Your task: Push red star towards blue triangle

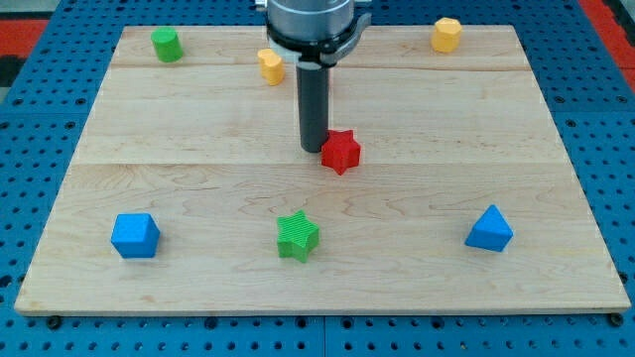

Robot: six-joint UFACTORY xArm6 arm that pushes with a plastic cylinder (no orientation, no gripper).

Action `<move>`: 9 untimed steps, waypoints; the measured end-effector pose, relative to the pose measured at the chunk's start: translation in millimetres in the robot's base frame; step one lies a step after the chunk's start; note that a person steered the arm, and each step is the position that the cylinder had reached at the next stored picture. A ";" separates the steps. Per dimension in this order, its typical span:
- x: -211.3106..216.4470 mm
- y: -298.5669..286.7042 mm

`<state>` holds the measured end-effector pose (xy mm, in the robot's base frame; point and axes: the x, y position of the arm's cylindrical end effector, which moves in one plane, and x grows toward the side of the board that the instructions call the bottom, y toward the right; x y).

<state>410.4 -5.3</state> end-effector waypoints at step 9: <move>86.9 101.0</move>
